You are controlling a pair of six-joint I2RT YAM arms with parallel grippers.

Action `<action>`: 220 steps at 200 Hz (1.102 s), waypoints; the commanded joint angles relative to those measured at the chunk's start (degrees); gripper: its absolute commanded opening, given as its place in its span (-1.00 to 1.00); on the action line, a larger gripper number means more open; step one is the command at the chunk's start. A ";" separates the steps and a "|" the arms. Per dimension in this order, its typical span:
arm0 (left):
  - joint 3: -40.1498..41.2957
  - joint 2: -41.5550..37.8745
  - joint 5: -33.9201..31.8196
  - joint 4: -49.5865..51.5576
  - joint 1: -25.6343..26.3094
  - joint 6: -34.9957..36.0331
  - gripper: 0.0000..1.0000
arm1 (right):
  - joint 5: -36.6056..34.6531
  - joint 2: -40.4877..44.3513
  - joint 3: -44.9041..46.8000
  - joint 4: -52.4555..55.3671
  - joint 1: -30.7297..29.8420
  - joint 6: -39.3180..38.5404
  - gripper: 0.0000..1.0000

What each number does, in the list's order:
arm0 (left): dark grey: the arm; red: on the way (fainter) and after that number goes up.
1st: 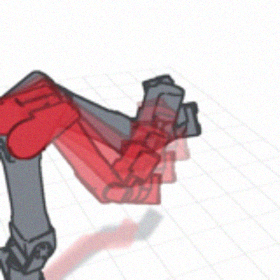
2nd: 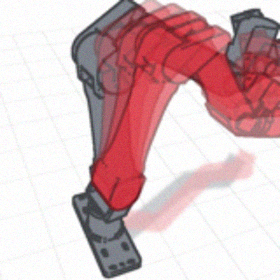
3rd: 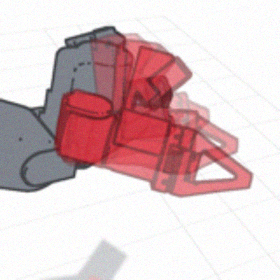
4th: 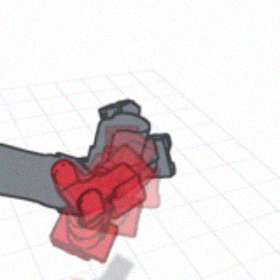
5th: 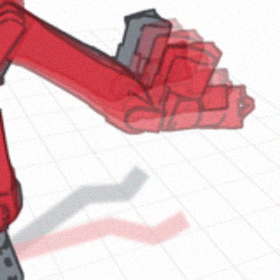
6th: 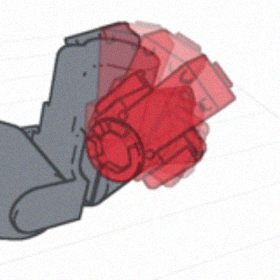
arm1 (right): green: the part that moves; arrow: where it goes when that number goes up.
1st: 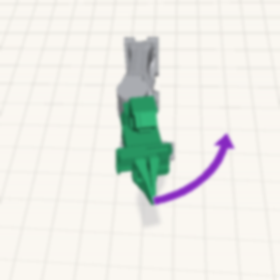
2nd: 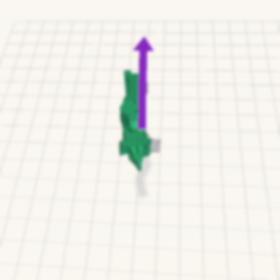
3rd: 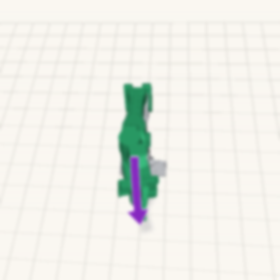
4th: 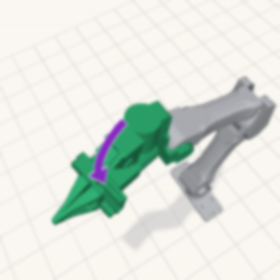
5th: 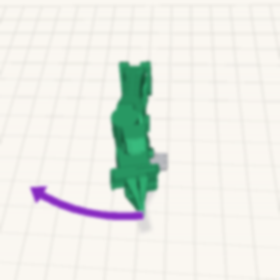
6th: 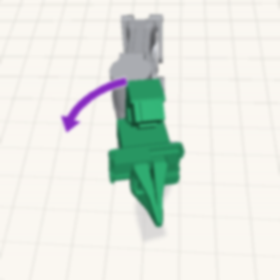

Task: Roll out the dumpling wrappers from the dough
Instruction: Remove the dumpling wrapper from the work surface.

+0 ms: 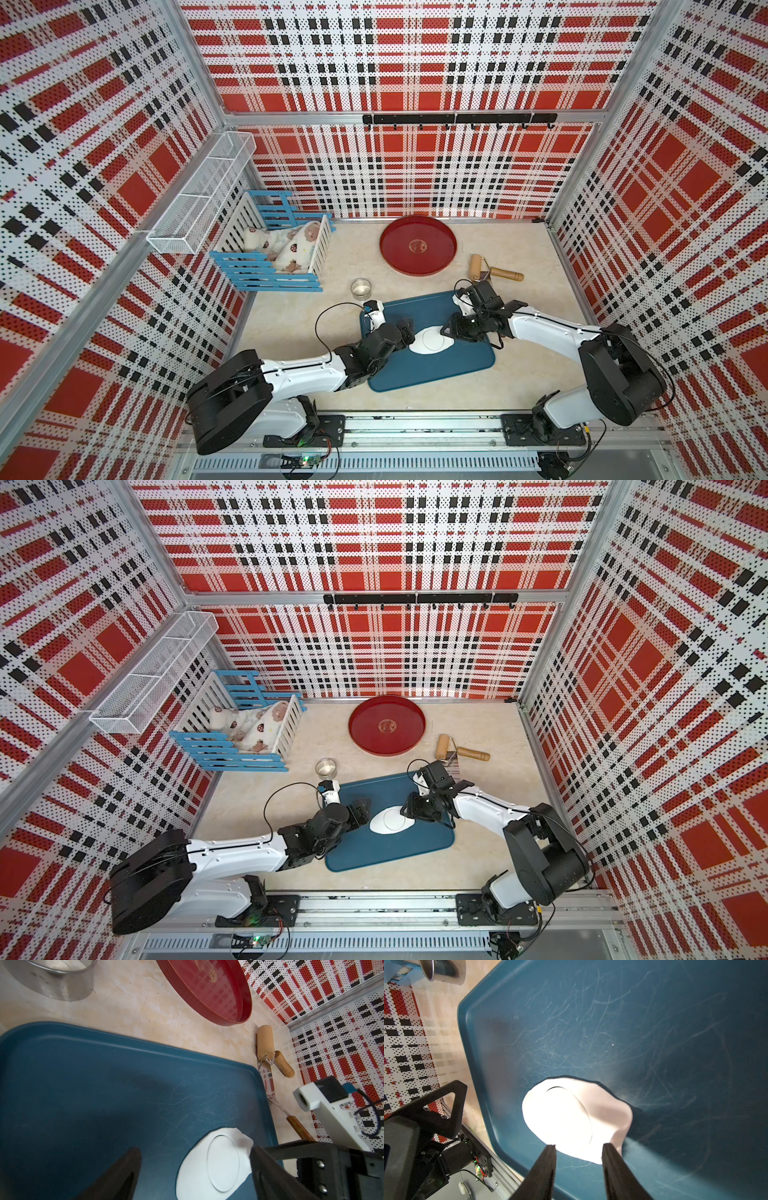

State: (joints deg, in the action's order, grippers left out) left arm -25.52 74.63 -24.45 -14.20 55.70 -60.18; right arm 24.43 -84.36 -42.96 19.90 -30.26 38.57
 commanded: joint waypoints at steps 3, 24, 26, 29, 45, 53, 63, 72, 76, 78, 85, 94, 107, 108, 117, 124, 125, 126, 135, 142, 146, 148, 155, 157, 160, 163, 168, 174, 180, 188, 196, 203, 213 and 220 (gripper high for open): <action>0.72 -0.53 -0.68 -0.92 0.27 -0.21 0.73 | -2.43 1.85 -0.81 1.99 -0.47 -0.77 -0.16; 0.75 -0.54 -0.69 -0.86 0.24 -0.24 0.73 | -7.38 1.84 -1.17 4.90 -0.44 -1.68 -0.16; 0.80 -0.61 -0.78 -0.86 0.27 -0.21 0.73 | -7.73 1.79 -1.23 5.13 -0.48 -1.77 -0.15; 0.74 -0.57 -0.78 -0.84 0.26 -0.18 0.73 | -8.09 1.62 -1.31 5.35 -0.42 -1.94 -0.15; 0.73 -0.63 -0.77 -0.92 0.23 -0.20 0.73 | -8.76 0.66 -1.05 5.79 -0.42 -2.29 -0.14; 0.70 -0.57 -0.77 -0.97 0.23 -0.19 0.73 | -8.16 0.07 -0.70 5.26 -0.45 -2.29 -0.14; 0.65 -0.63 -0.71 -0.91 0.24 -0.20 0.73 | -7.37 -0.72 -0.29 4.49 -0.46 -2.10 -0.14; 0.57 -0.59 -0.77 -0.84 0.19 -0.08 0.73 | -6.58 -1.30 0.10 3.61 -0.43 -1.88 -0.15; 0.59 -0.58 -0.73 -0.83 0.21 -0.06 0.73 | -6.31 -1.53 0.24 3.37 -0.44 -1.75 -0.16; 0.57 -0.62 -0.77 -0.83 0.26 -0.10 0.73 | -6.19 -1.63 0.33 3.25 -0.48 -1.74 -0.16; 0.59 -0.54 -0.78 -0.76 0.16 -0.09 0.73 | -5.75 -1.93 0.56 2.79 -0.58 -1.63 -0.16; 0.48 -0.58 -0.72 -0.72 0.20 -0.07 0.73 | -5.24 -2.20 0.75 2.36 -0.53 -1.57 -0.18; 0.47 -0.50 -0.71 -0.68 0.20 0.06 0.73 | -4.64 -2.37 1.00 1.87 -0.59 -1.39 -0.21; 0.42 -0.47 -0.74 -0.71 0.20 0.06 0.73 | -4.60 -2.38 0.97 1.88 -0.59 -1.35 -0.20; 0.33 -0.49 -0.73 -0.57 0.18 0.15 0.73 | -4.03 -2.52 1.04 1.66 -0.61 -1.30 -0.22; 0.22 -0.48 -0.78 -0.59 0.13 0.21 0.73 | -3.58 -2.57 1.19 1.42 -0.70 -1.08 -0.23; 0.21 -0.47 -0.78 -0.58 0.12 0.23 0.73 | -3.54 -2.61 1.20 1.39 -0.69 -1.06 -0.23; 0.21 -0.46 -0.78 -0.58 0.16 0.23 0.73 | -3.48 -2.63 1.21 1.38 -0.68 -1.09 -0.23; 0.09 -0.36 -0.74 -0.60 0.07 0.25 0.73 | -2.93 -2.69 1.30 0.94 -0.75 -0.91 -0.25; 0.04 -0.34 -0.78 -0.57 0.11 0.24 0.73 | -2.41 -2.78 1.47 0.61 -0.68 -0.65 -0.27; 0.00 -0.20 -0.78 -0.57 0.11 0.29 0.73 | -2.24 -2.83 1.56 0.45 -0.68 -0.54 -0.28; -0.04 -0.17 -0.67 -0.57 0.06 0.32 0.73 | -2.16 -2.83 1.56 0.41 -0.70 -0.45 -0.28; -0.06 -0.17 -0.67 -0.64 0.11 0.35 0.73 | -1.94 -2.91 1.56 0.10 -0.68 -0.26 -0.30; -0.06 -0.18 -0.64 -0.59 0.09 0.34 0.73 | -1.82 -2.92 1.54 0.02 -0.74 -0.21 -0.30; -0.10 -0.11 -0.56 -0.57 0.06 0.41 0.73 | -1.76 -2.92 1.59 -0.10 -0.73 -0.12 -0.31; -0.15 -0.10 -0.60 -0.54 0.03 0.45 0.73 | -1.67 -2.92 1.64 -0.26 -0.73 0.02 -0.31; -0.29 -0.09 -0.60 -0.48 0.06 0.46 0.73 | -1.50 -2.84 1.59 -0.43 -0.72 0.09 -0.32; -0.31 -0.06 -0.56 -0.48 0.02 0.50 0.73 | -1.40 -2.83 1.59 -0.64 -0.75 0.19 -0.33; -0.30 -0.06 -0.56 -0.48 0.01 0.51 0.73 | -1.29 -2.74 1.53 -0.80 -0.68 0.29 -0.33; -0.24 -0.15 -0.57 -0.41 -0.06 0.51 0.73 | -1.06 -2.66 1.35 -0.91 -0.68 0.37 -0.34; -0.24 -0.15 -0.60 -0.43 -0.11 0.56 0.73 | -0.76 -2.41 1.28 -1.07 -0.72 0.41 -0.34; -0.25 -0.15 -0.62 -0.43 -0.08 0.51 0.73 | -0.58 -2.03 1.30 -1.33 -0.73 0.66 -0.35; -0.28 -0.08 -0.60 -0.45 -0.07 0.51 0.73 | -0.22 -1.54 1.14 -1.66 -0.69 0.80 -0.35; -0.26 -0.01 -0.60 -0.52 -0.08 0.51 0.73 | -0.04 -1.19 1.04 -1.78 -0.70 0.81 -0.35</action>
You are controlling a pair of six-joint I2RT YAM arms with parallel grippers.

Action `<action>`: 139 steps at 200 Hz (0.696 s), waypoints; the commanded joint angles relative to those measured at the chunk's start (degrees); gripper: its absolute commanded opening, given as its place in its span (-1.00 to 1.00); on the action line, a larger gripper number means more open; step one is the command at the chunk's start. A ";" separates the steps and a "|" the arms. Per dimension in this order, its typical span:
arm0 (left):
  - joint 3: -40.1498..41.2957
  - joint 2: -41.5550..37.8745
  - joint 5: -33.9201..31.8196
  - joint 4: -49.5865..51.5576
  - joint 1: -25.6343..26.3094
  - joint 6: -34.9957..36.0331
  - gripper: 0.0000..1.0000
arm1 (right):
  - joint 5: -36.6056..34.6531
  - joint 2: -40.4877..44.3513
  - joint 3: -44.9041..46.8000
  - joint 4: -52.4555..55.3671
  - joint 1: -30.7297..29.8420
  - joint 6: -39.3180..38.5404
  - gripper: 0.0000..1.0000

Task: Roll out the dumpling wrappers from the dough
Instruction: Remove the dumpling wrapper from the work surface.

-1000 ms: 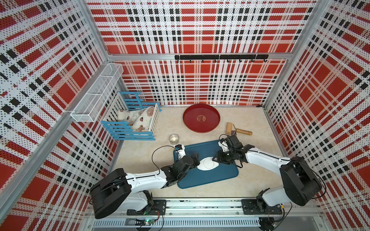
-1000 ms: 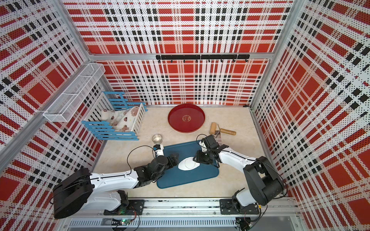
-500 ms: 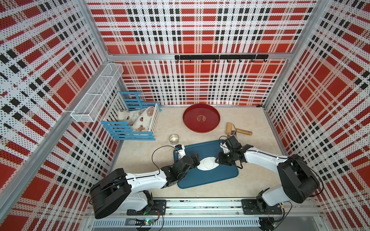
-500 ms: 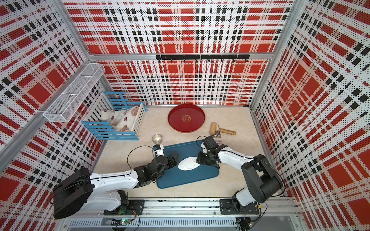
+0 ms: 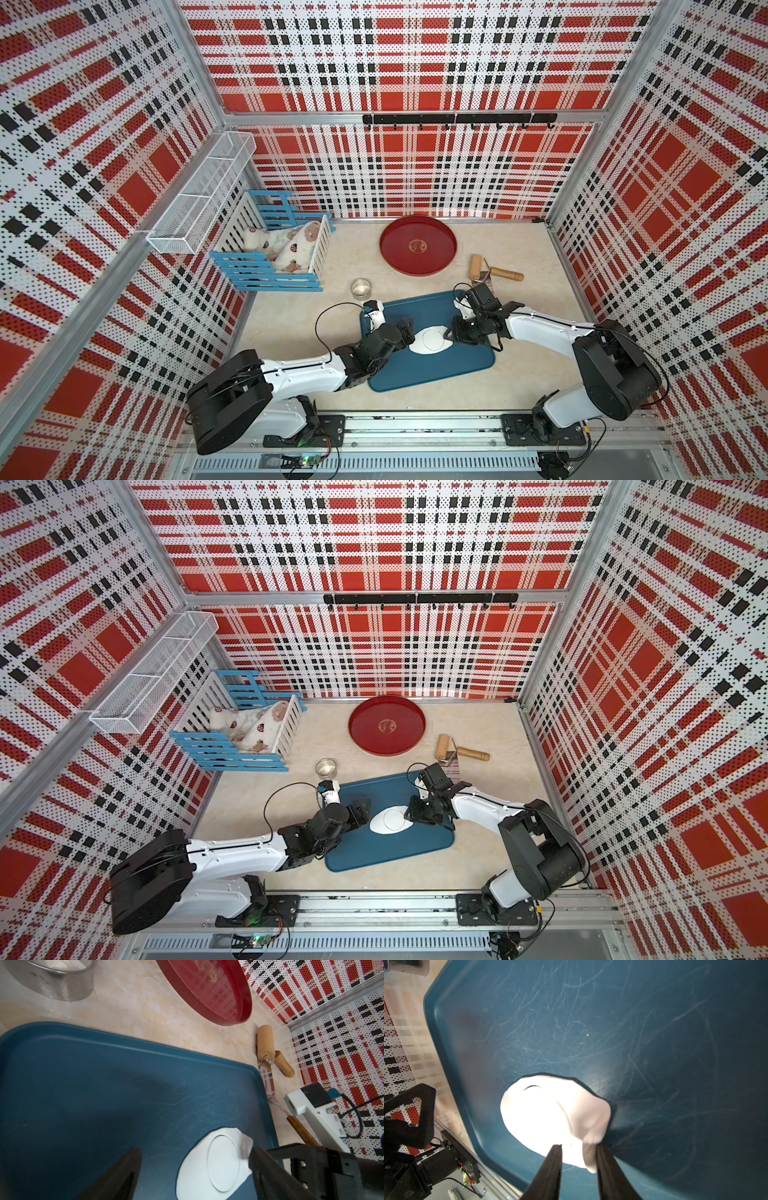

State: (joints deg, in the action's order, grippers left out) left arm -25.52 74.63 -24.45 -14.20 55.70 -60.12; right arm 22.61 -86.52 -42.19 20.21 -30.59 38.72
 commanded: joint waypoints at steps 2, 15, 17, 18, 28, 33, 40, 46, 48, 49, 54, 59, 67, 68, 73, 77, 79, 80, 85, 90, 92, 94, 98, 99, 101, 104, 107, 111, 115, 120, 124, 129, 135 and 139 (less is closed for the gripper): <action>-0.24 -0.03 -0.53 -0.49 -0.14 0.44 0.73 | 1.81 1.04 0.23 -2.12 -0.35 0.66 -0.35; -0.29 0.12 -0.50 -0.50 -0.08 0.36 0.73 | 1.94 1.59 0.04 -1.85 -0.36 0.66 -0.35; -0.25 0.13 -0.51 -0.55 -0.07 0.40 0.73 | 1.98 1.68 0.04 -1.84 -0.40 0.66 -0.35; -0.29 0.15 -0.51 -0.52 -0.07 0.38 0.73 | 1.99 1.74 -0.02 -1.84 -0.37 0.66 -0.35; -0.26 0.15 -0.42 -0.61 -0.07 0.40 0.73 | 2.00 2.12 -0.14 -1.60 -0.36 0.72 -0.35; -0.23 0.16 -0.43 -0.59 -0.11 0.35 0.73 | 1.91 2.29 -0.15 -1.38 -0.35 0.66 -0.35; -0.21 0.12 -0.43 -0.57 -0.08 0.31 0.73 | 1.68 2.56 -0.21 -1.08 -0.43 0.66 -0.35; -0.10 0.16 -0.42 -0.57 -0.07 0.26 0.73 | 1.31 2.81 -0.18 -0.78 -0.36 0.57 -0.35; -0.11 0.12 -0.36 -0.57 -0.07 0.26 0.73 | 1.17 2.88 -0.19 -0.61 -0.37 0.50 -0.35; -0.13 0.14 -0.39 -0.57 -0.07 0.26 0.73 | 1.10 2.91 -0.18 -0.56 -0.40 0.49 -0.35; -0.08 0.07 -0.41 -0.57 -0.09 0.23 0.73 | 0.59 3.10 -0.24 -0.17 -0.37 0.40 -0.35; 0.00 0.05 -0.50 -0.65 -0.11 0.22 0.73 | -0.05 3.32 -0.31 0.34 -0.35 0.24 -0.35; 0.05 -0.06 -0.43 -0.75 -0.07 0.22 0.73 | -1.31 3.55 -0.42 1.18 -0.39 -0.08 -0.35; 0.04 -0.03 -0.38 -0.75 -0.11 0.15 0.73 | -1.50 3.55 -0.47 1.30 -0.37 -0.11 -0.35; 0.14 -0.06 -0.41 -0.79 -0.07 0.17 0.73 | -2.51 3.71 -0.58 2.06 -0.40 -0.33 -0.35; 0.15 -0.16 -0.43 -0.76 -0.07 0.12 0.73 | -3.33 3.79 -0.60 2.60 -0.40 -0.52 -0.35; 0.12 -0.07 -0.36 -0.79 -0.13 0.12 0.73 | -3.71 3.81 -0.65 2.85 -0.40 -0.63 -0.35; 0.17 -0.09 -0.39 -0.81 -0.10 0.10 0.73 | -3.93 3.81 -0.67 2.93 -0.38 -0.69 -0.35; 0.25 -0.08 -0.40 -0.83 -0.09 0.06 0.73 | -4.69 3.90 -0.64 3.43 -0.38 -0.98 -0.34; 0.27 -0.05 -0.44 -0.83 -0.07 0.01 0.73 | -5.33 3.82 -0.61 3.85 -0.35 -1.14 -0.34; 0.22 -0.06 -0.43 -0.83 -0.07 0.00 0.73 | -5.55 3.82 -0.65 4.04 -0.37 -1.18 -0.33; 0.25 -0.02 -0.43 -0.83 -0.07 0.00 0.73 | -5.73 3.75 -0.66 4.18 -0.35 -1.25 -0.33; 0.24 -0.12 -0.38 -0.90 -0.09 0.01 0.73 | -6.11 3.66 -0.61 4.39 -0.37 -1.35 -0.32; 0.22 -0.11 -0.36 -0.96 -0.08 0.00 0.73 | -6.19 3.61 -0.56 4.44 -0.40 -1.36 -0.32; 0.25 -0.08 -0.41 -0.93 -0.07 0.00 0.73 | -6.24 3.57 -0.57 4.52 -0.36 -1.43 -0.32; 0.28 -0.10 -0.38 -0.92 -0.11 0.00 0.73 | -6.33 3.44 -0.55 4.49 -0.37 -1.45 -0.31; 0.28 -0.02 -0.41 -0.92 -0.08 0.01 0.73 | -6.35 3.32 -0.52 4.48 -0.35 -1.45 -0.31; 0.27 -0.09 -0.35 -0.92 -0.13 0.02 0.73 | -6.22 3.09 -0.39 4.42 -0.36 -1.45 -0.31; 0.23 -0.10 -0.42 -0.92 -0.07 0.02 0.73 | -5.98 2.95 -0.18 4.11 -0.39 -1.45 -0.30; 0.21 -0.17 -0.42 -0.92 -0.10 -0.02 0.73 | -5.58 2.78 0.12 3.63 -0.35 -1.37 -0.30; 0.28 -0.11 -0.43 -0.99 -0.07 0.00 0.73 | -5.34 2.61 0.40 3.15 -0.39 -1.17 -0.30; 0.33 -0.12 -0.42 -0.92 -0.11 -0.07 0.73 | -5.02 2.39 0.55 2.65 -0.39 -1.06 -0.30; 0.35 -0.18 -0.38 -0.92 -0.07 -0.07 0.73 | -4.74 2.16 0.79 2.06 -0.35 -0.88 -0.30; 0.38 -0.12 -0.42 -0.92 -0.07 -0.08 0.73 | -4.54 1.87 0.88 1.84 -0.35 -0.76 -0.30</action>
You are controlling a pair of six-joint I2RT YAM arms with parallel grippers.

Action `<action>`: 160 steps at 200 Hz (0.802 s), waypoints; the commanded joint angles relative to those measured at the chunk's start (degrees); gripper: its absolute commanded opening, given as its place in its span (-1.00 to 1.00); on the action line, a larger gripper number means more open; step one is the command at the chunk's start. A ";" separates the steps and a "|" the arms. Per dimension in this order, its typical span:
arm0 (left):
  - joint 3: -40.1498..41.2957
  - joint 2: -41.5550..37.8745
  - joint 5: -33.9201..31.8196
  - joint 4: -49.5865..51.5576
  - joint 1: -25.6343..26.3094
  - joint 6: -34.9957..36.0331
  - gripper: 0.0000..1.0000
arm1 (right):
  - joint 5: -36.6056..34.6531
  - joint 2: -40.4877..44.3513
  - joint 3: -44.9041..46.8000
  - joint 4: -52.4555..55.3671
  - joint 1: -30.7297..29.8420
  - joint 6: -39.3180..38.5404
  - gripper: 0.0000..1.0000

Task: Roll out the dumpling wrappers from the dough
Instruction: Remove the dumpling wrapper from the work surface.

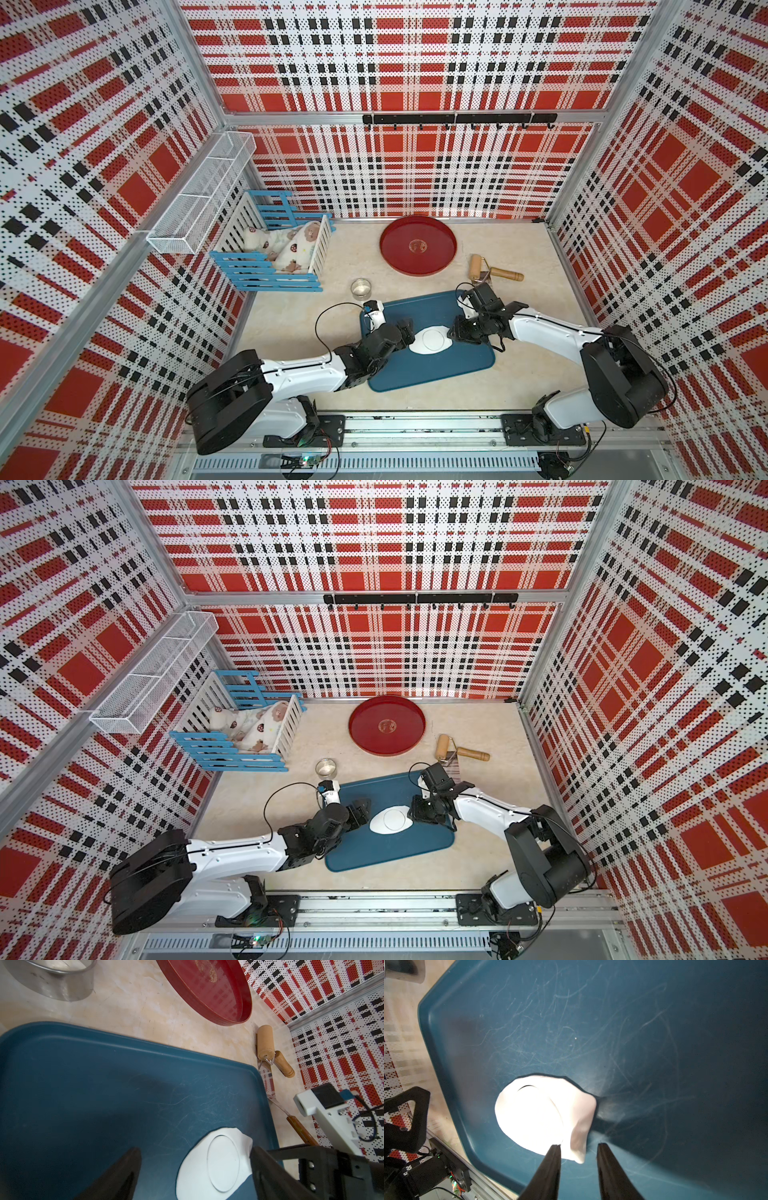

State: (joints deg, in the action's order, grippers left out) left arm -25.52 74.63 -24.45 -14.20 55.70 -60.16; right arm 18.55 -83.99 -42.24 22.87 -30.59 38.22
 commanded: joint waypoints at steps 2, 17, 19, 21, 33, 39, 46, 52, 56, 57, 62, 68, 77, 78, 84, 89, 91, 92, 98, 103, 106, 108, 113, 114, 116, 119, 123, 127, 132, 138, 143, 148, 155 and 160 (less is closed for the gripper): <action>0.34 -0.15 -0.40 -0.92 -0.07 -0.04 0.73 | -0.38 -0.77 0.97 -1.01 -0.37 -0.21 -0.30; 0.41 -0.18 -0.40 -0.94 -0.08 -0.12 0.73 | 0.54 -1.43 1.00 -2.22 -0.35 0.02 -0.30; 0.45 -0.19 -0.42 -0.99 -0.09 -0.08 0.73 | 0.64 -1.55 0.99 -2.33 -0.35 0.02 -0.30; 0.42 -0.19 -0.38 -0.98 -0.07 -0.05 0.73 | 0.75 -1.60 0.97 -2.47 -0.35 0.02 -0.31; 0.43 -0.17 -0.39 -0.92 -0.14 -0.13 0.73 | 1.27 -2.12 0.80 -2.98 -0.36 0.10 -0.31; 0.33 -0.19 -0.39 -0.92 -0.07 -0.05 0.73 | 1.48 -2.43 0.72 -3.01 -0.43 0.10 -0.31; 0.32 -0.19 -0.42 -0.93 -0.09 -0.11 0.73 | 1.64 -2.71 0.63 -3.10 -0.57 0.08 -0.31; 0.34 -0.19 -0.45 -0.92 -0.07 -0.12 0.73 | 1.73 -2.97 0.58 -3.23 -0.57 0.02 -0.32; 0.35 -0.17 -0.43 -0.98 -0.07 -0.09 0.73 | 1.83 -3.17 0.62 -3.29 -0.61 0.02 -0.32; 0.32 -0.13 -0.38 -0.95 -0.07 -0.07 0.73 | 1.84 -3.19 0.64 -3.28 -0.61 0.02 -0.32; 0.29 -0.11 -0.40 -0.92 -0.07 -0.13 0.73 | 1.97 -3.41 0.58 -3.38 -0.62 0.02 -0.33; 0.30 -0.13 -0.43 -0.93 -0.08 -0.09 0.73 | 2.10 -3.62 0.58 -3.44 -0.65 0.02 -0.34; 0.31 -0.13 -0.43 -0.92 -0.07 -0.13 0.73 | 2.28 -3.89 0.72 -3.52 -0.70 0.10 -0.36; 0.30 -0.11 -0.38 -0.92 -0.07 -0.13 0.73 | 2.28 -3.90 0.78 -3.53 -0.70 0.10 -0.36; 0.44 -0.14 -0.46 -0.92 -0.07 -0.16 0.73 | 2.37 -3.99 0.77 -3.62 -0.79 0.19 -0.38; 0.38 -0.17 -0.34 -0.97 -0.07 -0.19 0.73 | 2.45 -3.99 0.92 -3.71 -0.73 0.26 -0.40; 0.40 -0.18 -0.41 -0.93 -0.13 -0.17 0.73 | 2.46 -3.99 0.95 -3.78 -0.77 0.27 -0.41; 0.39 -0.14 -0.42 -0.97 -0.06 -0.19 0.73 | 2.46 -3.99 0.98 -3.79 -0.78 0.28 -0.42; 0.46 -0.15 -0.43 -0.92 -0.07 -0.20 0.73 | 2.46 -3.99 1.15 -3.89 -0.84 0.37 -0.44; 0.43 -0.12 -0.43 -0.92 -0.11 -0.22 0.73 | 2.46 -3.99 1.14 -3.89 -0.81 0.49 -0.47; 0.44 -0.15 -0.42 -0.92 -0.07 -0.22 0.73 | 2.44 -3.99 1.22 -3.89 -0.75 0.47 -0.48; 0.44 -0.15 -0.49 -0.92 -0.09 -0.22 0.73 | 2.45 -3.99 1.27 -3.89 -0.80 0.46 -0.49; 0.40 -0.17 -0.43 -0.92 -0.07 -0.21 0.73 | 2.45 -3.94 1.28 -4.02 -0.74 0.46 -0.50; 0.44 -0.14 -0.47 -0.92 -0.07 -0.22 0.73 | 2.41 -3.97 1.28 -4.00 -0.72 0.46 -0.51; 0.42 -0.20 -0.50 -0.92 -0.07 -0.22 0.73 | 2.38 -3.99 1.28 -3.94 -0.70 0.46 -0.51; 0.48 -0.22 -0.51 -0.97 -0.07 -0.18 0.73 | 2.37 -3.99 1.27 -3.92 -0.73 0.50 -0.52; 0.55 -0.26 -0.51 -0.97 -0.07 -0.17 0.73 | 2.37 -3.99 1.24 -3.90 -0.77 0.51 -0.53; 0.45 -0.19 -0.51 -0.92 -0.07 -0.22 0.73 | 2.37 -3.95 1.25 -3.89 -0.74 0.46 -0.55; 0.50 -0.31 -0.51 -0.92 -0.07 -0.22 0.73 | 2.30 -3.96 1.25 -3.89 -0.83 0.53 -0.57; 0.52 -0.19 -0.51 -0.92 -0.07 -0.22 0.73 | 2.18 -3.91 1.20 -3.89 -0.77 0.54 -0.59; 0.56 -0.19 -0.51 -1.00 -0.07 -0.15 0.73 | 2.20 -3.93 1.27 -3.84 -0.82 0.54 -0.60; 0.53 -0.25 -0.51 -0.93 -0.08 -0.24 0.73 | 2.07 -3.91 1.26 -3.80 -0.79 0.54 -0.61; 0.52 -0.27 -0.51 -0.96 -0.07 -0.31 0.73 | 1.96 -3.91 1.24 -3.68 -0.79 0.59 -0.63; 0.50 -0.33 -0.51 -0.88 -0.07 -0.26 0.73 | 1.85 -3.91 1.25 -3.63 -0.77 0.54 -0.65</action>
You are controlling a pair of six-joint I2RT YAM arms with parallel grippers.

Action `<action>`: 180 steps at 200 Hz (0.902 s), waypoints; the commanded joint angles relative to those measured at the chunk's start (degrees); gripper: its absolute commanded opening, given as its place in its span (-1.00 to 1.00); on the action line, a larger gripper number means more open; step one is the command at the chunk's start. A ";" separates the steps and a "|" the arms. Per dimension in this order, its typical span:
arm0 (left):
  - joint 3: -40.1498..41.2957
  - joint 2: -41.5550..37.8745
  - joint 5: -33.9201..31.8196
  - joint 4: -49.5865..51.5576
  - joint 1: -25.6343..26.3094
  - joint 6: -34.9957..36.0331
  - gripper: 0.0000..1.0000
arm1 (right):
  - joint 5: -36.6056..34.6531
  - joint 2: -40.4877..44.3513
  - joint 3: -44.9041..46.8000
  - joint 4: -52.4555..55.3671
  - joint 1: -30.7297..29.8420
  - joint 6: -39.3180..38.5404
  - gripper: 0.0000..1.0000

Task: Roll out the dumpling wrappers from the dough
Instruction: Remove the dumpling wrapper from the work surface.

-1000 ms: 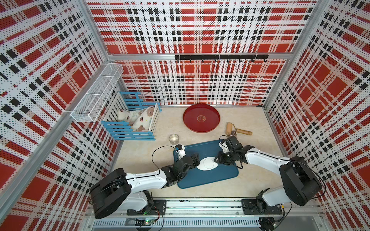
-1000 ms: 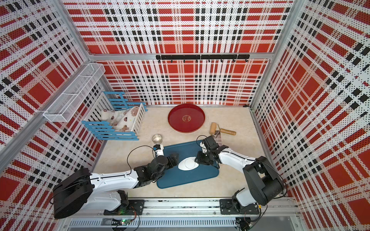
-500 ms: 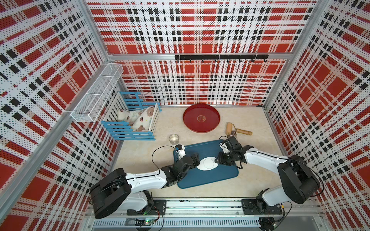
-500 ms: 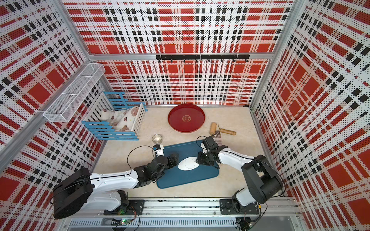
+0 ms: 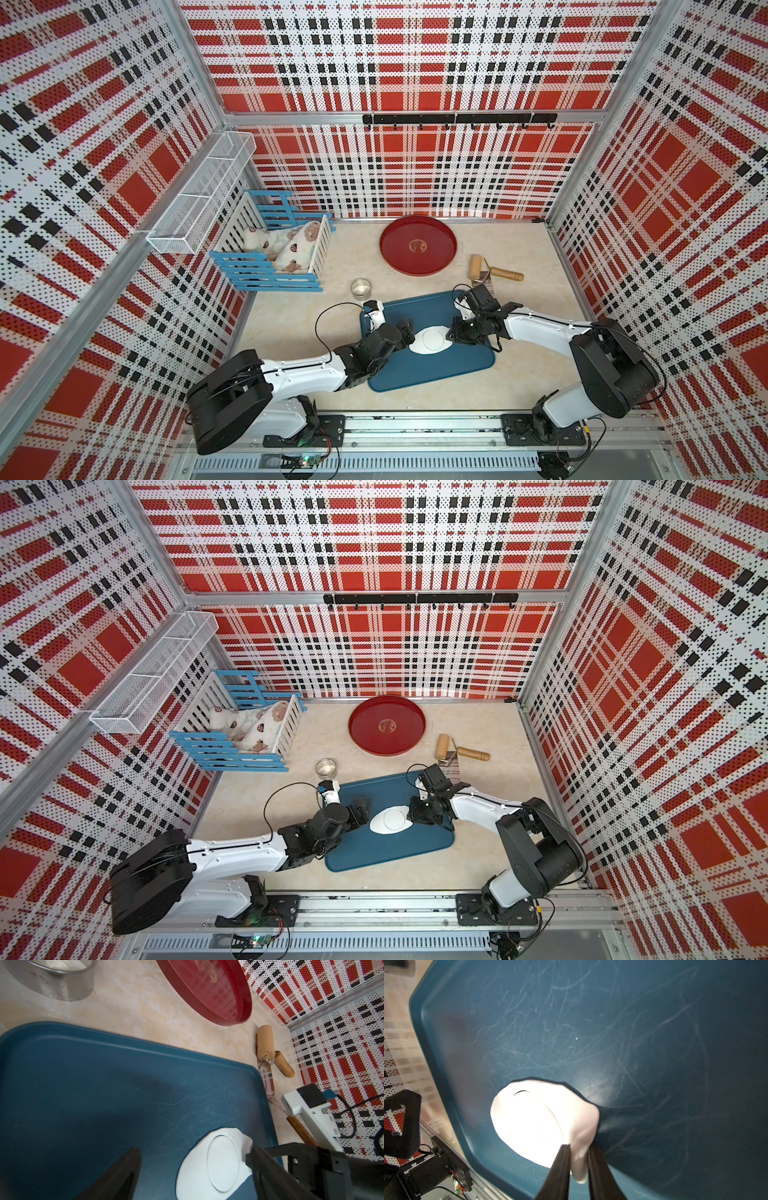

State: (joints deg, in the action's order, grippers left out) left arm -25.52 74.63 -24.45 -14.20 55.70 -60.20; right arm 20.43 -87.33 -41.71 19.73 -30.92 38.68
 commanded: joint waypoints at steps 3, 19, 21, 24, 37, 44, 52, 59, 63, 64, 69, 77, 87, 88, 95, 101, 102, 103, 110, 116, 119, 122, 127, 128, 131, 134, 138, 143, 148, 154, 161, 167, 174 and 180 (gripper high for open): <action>0.49 -0.44 -0.51 -0.84 -0.07 -0.19 0.73 | -0.11 -0.48 0.74 -0.41 -0.46 0.06 -0.66; 0.52 -0.53 -0.59 -0.83 -0.07 -0.14 0.73 | -0.30 -0.37 0.67 -0.30 -0.46 0.00 -0.69; 0.50 -0.54 -0.60 -0.83 -0.11 -0.17 0.73 | -0.34 -0.34 0.69 -0.30 -0.48 0.02 -0.69; 0.50 -0.54 -0.55 -0.84 -0.07 -0.17 0.73 | -0.38 -0.30 0.65 -0.26 -0.40 0.00 -0.69; 0.52 -0.46 -0.60 -0.83 -0.07 -0.18 0.73 | -0.39 -0.14 0.67 -0.22 -0.53 0.04 -0.72; 0.49 -0.54 -0.60 -0.83 -0.08 -0.06 0.73 | -0.39 -0.05 0.63 -0.13 -0.42 0.00 -0.73; 0.52 -0.54 -0.60 -0.79 -0.07 -0.09 0.73 | -0.39 0.09 0.51 -0.06 -0.45 -0.05 -0.73; 0.51 -0.54 -0.56 -0.76 -0.07 -0.04 0.73 | -0.52 0.27 0.42 0.09 -0.46 -0.09 -0.73; 0.46 -0.47 -0.57 -0.78 -0.12 0.03 0.73 | -0.56 0.36 0.41 0.18 -0.45 -0.08 -0.74; 0.46 -0.51 -0.58 -0.76 -0.10 0.01 0.73 | -0.56 0.38 0.41 0.20 -0.46 -0.13 -0.74; 0.35 -0.60 -0.60 -0.80 -0.07 0.05 0.73 | -0.64 0.53 0.33 0.34 -0.46 -0.21 -0.75; 0.37 -0.48 -0.56 -0.67 -0.07 0.11 0.73 | -0.80 0.66 0.24 0.55 -0.46 -0.31 -0.75; 0.25 -0.41 -0.55 -0.66 -0.07 0.16 0.73 | -0.83 0.91 0.21 0.79 -0.39 -0.36 -0.76; 0.27 -0.39 -0.53 -0.66 -0.07 0.13 0.73 | -0.83 0.92 0.18 0.82 -0.42 -0.36 -0.76; 0.19 -0.44 -0.55 -0.67 -0.07 0.18 0.73 | -0.88 1.09 0.09 0.90 -0.49 -0.44 -0.78; 0.11 -0.38 -0.59 -0.70 -0.15 0.25 0.73 | -0.91 1.17 0.07 0.93 -0.40 -0.44 -0.78; 0.07 -0.33 -0.60 -0.72 -0.15 0.26 0.73 | -0.91 1.19 0.06 0.93 -0.47 -0.44 -0.78; 0.09 -0.35 -0.60 -0.69 -0.15 0.26 0.73 | -0.91 1.19 0.06 0.97 -0.47 -0.44 -0.78; -0.03 -0.23 -0.59 -0.66 -0.16 0.27 0.73 | -0.91 1.33 0.06 1.08 -0.47 -0.44 -0.78; -0.06 -0.19 -0.52 -0.68 -0.20 0.27 0.73 | -0.91 1.37 0.00 1.17 -0.46 -0.44 -0.78; -0.06 -0.19 -0.51 -0.66 -0.16 0.36 0.73 | -0.91 1.45 0.05 1.19 -0.42 -0.44 -0.78; -0.14 -0.11 -0.51 -0.70 -0.16 0.35 0.73 | -0.96 1.46 0.01 1.19 -0.45 -0.44 -0.78; -0.16 -0.08 -0.51 -0.66 -0.16 0.35 0.73 | -0.91 1.59 0.04 1.26 -0.45 -0.44 -0.78; -0.20 -0.13 -0.51 -0.66 -0.16 0.35 0.73 | -0.91 1.61 0.00 1.23 -0.45 -0.44 -0.78; -0.20 -0.03 -0.46 -0.71 -0.16 0.35 0.73 | -0.98 1.63 0.04 1.34 -0.49 -0.40 -0.78; -0.30 0.04 -0.46 -0.71 -0.16 0.37 0.73 | -1.00 1.71 -0.03 1.36 -0.41 -0.44 -0.78; -0.28 0.06 -0.43 -0.70 -0.23 0.37 0.73 | -1.00 1.80 -0.07 1.37 -0.45 -0.50 -0.78; -0.32 0.08 -0.37 -0.75 -0.22 0.46 0.73 | -1.00 1.89 -0.10 1.45 -0.48 -0.51 -0.78; -0.32 0.20 -0.42 -0.80 -0.20 0.44 0.73 | -1.00 1.98 -0.12 1.48 -0.40 -0.49 -0.78; -0.34 0.18 -0.40 -0.75 -0.22 0.48 0.73 | -1.00 2.12 -0.17 1.63 -0.47 -0.53 -0.78; -0.38 0.28 -0.30 -0.75 -0.24 0.51 0.73 | -1.00 2.29 -0.30 1.75 -0.44 -0.52 -0.78; -0.34 0.39 -0.30 -0.77 -0.25 0.47 0.73 | -1.00 2.42 -0.29 1.79 -0.44 -0.53 -0.78; -0.41 0.38 -0.29 -0.80 -0.24 0.49 0.73 | -1.07 2.60 -0.30 1.94 -0.46 -0.56 -0.79; -0.34 0.43 -0.33 -0.80 -0.24 0.38 0.73 | -1.09 2.77 -0.38 2.05 -0.42 -0.58 -0.79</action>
State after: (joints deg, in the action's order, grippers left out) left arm -25.52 74.65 -24.45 -14.20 55.66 -60.16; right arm 19.86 -86.37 -41.71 20.36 -30.96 38.61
